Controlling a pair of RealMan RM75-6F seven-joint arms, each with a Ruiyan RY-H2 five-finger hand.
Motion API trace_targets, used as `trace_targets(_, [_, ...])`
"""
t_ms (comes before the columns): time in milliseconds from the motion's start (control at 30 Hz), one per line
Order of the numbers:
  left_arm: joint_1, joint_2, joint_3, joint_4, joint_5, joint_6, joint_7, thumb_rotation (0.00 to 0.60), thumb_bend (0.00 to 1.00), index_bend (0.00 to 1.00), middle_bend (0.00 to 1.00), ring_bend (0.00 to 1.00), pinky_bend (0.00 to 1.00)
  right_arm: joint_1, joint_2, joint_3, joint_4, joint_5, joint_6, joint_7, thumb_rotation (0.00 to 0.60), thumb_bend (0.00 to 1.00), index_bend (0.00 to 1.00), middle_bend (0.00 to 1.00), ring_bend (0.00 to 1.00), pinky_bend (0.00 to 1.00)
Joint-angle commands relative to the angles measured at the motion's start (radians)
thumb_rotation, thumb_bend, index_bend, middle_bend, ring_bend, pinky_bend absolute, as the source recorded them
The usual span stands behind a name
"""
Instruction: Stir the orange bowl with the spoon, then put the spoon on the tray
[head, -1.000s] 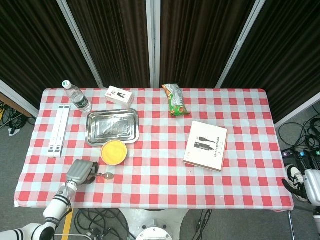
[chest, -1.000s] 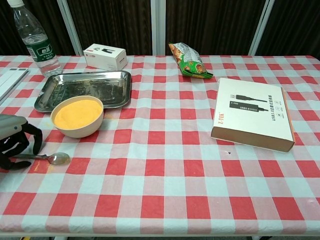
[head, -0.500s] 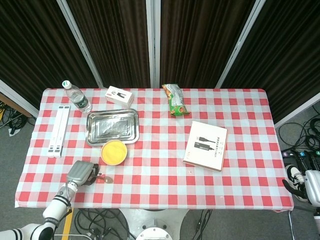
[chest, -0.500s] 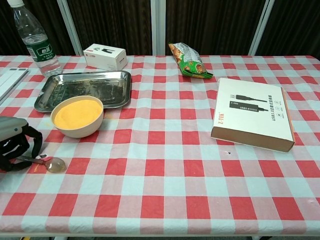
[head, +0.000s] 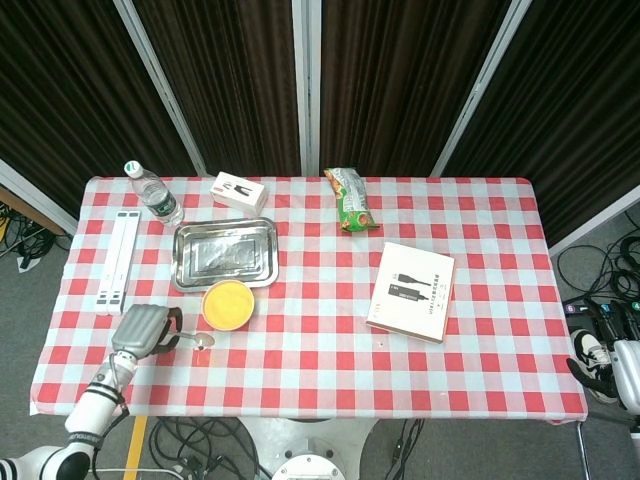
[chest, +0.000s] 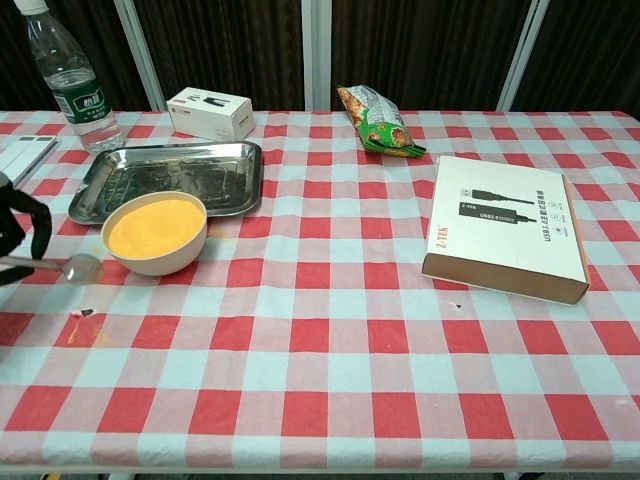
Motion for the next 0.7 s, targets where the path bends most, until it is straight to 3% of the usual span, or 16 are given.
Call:
trace_targets(33, [-0.051,0.013,-0.051,-0.019,-0.062,-0.025,0.036,0.600,0.42,0.64,0.94,0.85,0.92,0.001,0.001,0.001,0.000,-0.002,0.002,0.000,0.600,0.17,0.09,0.22,0.00,0.13])
trace_targets(300, [-0.193,-0.037,-0.115,0.022,-0.308,-0.104,0.194,0.600,0.42,0.64,0.94,0.85,0.92,-0.001,0.011,0.004,-0.001,-0.002,0.010,-0.001,0.600,0.17,0.09,0.22,0.00,0.13])
trace_targets(500, [-0.262,-0.072,-0.103,0.038,-0.450,-0.079,0.322,0.600,0.41,0.64,0.94,0.85,0.92,-0.004,0.013,0.004,0.002,0.003,0.010,0.004,0.600,0.17,0.09,0.22,0.00,0.13])
trace_targets(700, [-0.297,-0.083,-0.079,0.041,-0.507,-0.059,0.376,0.600,0.41,0.60,0.94,0.85,0.93,-0.006,0.012,0.004,0.005,0.004,0.012,0.007,0.600,0.17,0.09,0.22,0.00,0.13])
